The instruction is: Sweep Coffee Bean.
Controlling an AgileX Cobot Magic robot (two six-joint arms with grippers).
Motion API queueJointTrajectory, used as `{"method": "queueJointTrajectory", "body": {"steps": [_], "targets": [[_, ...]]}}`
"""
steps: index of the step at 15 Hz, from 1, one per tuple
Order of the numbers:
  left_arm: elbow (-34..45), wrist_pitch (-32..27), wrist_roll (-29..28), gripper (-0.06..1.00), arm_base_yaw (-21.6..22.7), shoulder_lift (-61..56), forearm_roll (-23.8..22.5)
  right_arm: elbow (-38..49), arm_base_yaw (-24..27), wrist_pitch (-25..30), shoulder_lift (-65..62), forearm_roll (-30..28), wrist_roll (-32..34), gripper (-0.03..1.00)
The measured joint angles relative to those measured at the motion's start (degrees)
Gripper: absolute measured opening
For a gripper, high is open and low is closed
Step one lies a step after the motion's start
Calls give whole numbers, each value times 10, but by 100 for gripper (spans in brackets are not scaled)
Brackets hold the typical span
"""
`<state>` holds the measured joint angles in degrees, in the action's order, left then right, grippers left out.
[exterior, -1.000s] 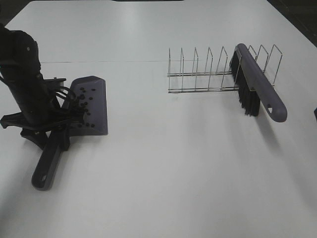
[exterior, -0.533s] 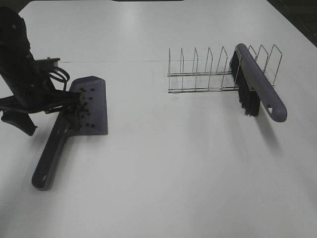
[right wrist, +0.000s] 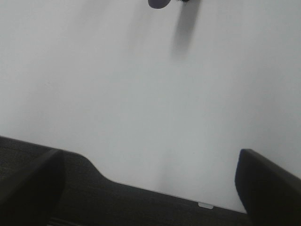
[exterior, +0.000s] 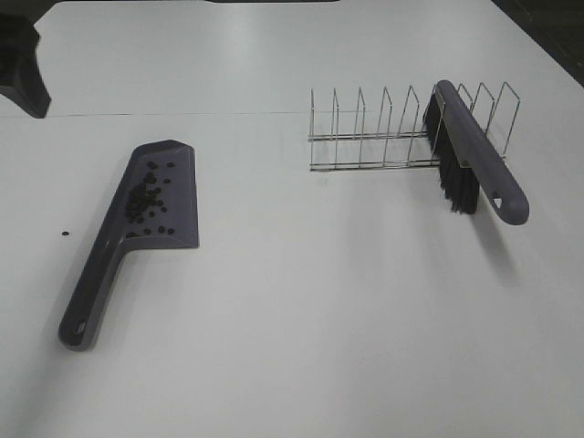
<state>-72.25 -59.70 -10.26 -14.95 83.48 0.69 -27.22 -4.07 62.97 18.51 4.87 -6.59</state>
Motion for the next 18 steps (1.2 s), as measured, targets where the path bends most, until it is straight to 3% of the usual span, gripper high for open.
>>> {"method": "queueJointTrajectory", "body": {"steps": [5,11,18], "targets": [[129,33,2,82,0,-186,-12,9,0,7,-84,21,0,86],[340,85,40,82,0,-480,-13,10,0,9,-171,29,-4,86],[407,32,42,82,0,-735,-14,10,0,9,-187,30,-4,86]]}}
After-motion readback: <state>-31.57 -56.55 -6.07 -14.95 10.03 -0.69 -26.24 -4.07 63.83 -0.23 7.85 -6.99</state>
